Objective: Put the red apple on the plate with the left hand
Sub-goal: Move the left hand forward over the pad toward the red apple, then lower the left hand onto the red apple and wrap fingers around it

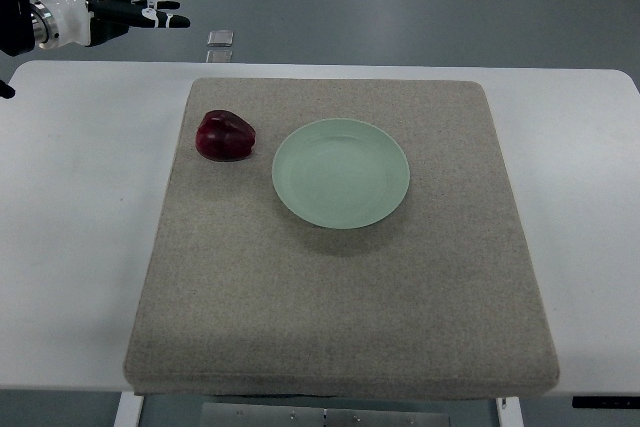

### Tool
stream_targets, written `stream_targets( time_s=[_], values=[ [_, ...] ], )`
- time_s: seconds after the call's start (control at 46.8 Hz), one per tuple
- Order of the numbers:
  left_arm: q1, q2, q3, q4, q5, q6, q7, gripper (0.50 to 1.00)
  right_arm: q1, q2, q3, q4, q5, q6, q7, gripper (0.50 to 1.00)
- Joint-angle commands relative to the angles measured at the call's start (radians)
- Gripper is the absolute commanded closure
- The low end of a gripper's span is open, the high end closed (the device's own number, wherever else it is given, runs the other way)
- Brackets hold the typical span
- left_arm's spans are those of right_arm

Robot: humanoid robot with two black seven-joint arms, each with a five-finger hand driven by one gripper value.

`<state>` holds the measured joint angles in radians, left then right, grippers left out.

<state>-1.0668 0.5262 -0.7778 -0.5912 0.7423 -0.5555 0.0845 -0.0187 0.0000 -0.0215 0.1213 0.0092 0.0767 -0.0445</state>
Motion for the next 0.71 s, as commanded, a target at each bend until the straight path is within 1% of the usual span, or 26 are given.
stream_targets(
  time_s=[0.0,0.107,0.171,0.235,0.492,0.684],
  values=[
    [-0.007,0.012,0.003,-0.035,0.095,0.0,-0.032,0.506,0.0,0.0,0.0,0.0,0.0,0.0,0.0,0.572],
    [-0.005,0.057,0.014,-0.133,0.141,0.0,-0.074,0.506,0.0,0.0,0.0,0.001,0.0,0.0,0.0,0.572],
    [-0.004,0.078,0.035,-0.193,0.158,0.0,-0.078,0.506,0.0,0.0,0.0,0.0,0.0,0.0,0.0,0.57],
    [-0.007,0.084,0.064,-0.229,0.195,0.002,-0.08,0.506,0.0,0.0,0.0,0.001,0.0,0.0,0.0,0.572],
    [-0.007,0.069,0.083,-0.314,0.491,0.006,-0.083,0.51,0.0,0.0,0.0,0.001,0.0,0.0,0.0,0.572],
    [-0.015,0.043,0.138,-0.366,0.629,0.006,-0.134,0.51,0.0,0.0,0.0,0.0,0.0,0.0,0.0,0.572]
  ],
)
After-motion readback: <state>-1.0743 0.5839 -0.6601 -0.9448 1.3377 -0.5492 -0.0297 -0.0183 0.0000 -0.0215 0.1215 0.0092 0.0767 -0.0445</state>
